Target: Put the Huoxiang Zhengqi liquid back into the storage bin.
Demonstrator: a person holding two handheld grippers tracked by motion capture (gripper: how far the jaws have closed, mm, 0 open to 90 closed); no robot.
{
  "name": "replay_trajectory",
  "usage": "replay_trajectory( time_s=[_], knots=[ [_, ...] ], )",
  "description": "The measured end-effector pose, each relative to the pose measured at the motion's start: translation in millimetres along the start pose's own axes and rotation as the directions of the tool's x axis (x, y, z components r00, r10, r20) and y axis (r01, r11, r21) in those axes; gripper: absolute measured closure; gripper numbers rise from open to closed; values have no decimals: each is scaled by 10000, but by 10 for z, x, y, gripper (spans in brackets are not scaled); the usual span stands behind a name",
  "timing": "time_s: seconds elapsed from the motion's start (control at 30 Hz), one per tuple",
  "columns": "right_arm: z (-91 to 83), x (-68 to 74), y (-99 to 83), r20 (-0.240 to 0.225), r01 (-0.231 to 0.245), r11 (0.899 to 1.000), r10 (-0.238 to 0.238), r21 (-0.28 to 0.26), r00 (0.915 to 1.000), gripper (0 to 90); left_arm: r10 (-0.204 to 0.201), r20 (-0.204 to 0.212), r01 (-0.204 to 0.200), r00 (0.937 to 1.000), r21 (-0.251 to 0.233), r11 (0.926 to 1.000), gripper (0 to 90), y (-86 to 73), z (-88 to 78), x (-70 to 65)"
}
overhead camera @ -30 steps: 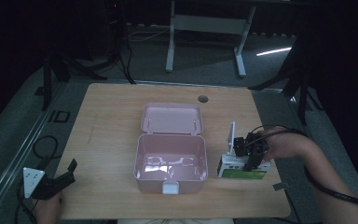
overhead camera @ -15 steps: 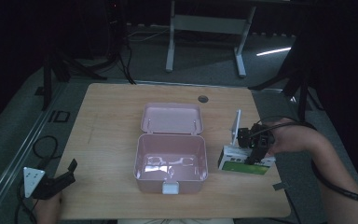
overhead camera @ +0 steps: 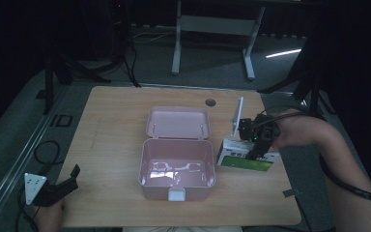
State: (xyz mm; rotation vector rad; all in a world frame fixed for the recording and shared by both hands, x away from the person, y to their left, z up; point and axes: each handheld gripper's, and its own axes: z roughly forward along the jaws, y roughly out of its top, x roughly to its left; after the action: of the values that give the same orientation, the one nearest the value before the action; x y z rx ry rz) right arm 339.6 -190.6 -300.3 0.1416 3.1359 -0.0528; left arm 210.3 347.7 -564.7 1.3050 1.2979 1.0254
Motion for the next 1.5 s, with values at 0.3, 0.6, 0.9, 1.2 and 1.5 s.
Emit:
replay_trajectory(
  time_s=[0.3,0.6,0.9,1.2,1.5],
  knots=[
    [-58,41,407,163,552,9985,-553,64,9983,614,-52,47,52,10000,-28,10000,31,-1,-5,7],
    [-80,43,672,186,740,9971,-737,-159,9971,614,-40,50,40,10000,-37,10000,31,-2,-4,6],
    [-37,131,1048,99,1303,9914,-1302,-150,9914,613,-28,59,29,10000,-42,10000,31,-2,-4,4],
    [-19,190,1327,-42,1531,9877,-1533,-326,9882,614,-51,76,52,10000,-43,10000,31,-2,-4,4],
    [133,228,1526,-234,1773,9838,-1779,-257,9838,614,-44,113,45,9999,-41,10000,31,-2,-6,9]
  ],
)
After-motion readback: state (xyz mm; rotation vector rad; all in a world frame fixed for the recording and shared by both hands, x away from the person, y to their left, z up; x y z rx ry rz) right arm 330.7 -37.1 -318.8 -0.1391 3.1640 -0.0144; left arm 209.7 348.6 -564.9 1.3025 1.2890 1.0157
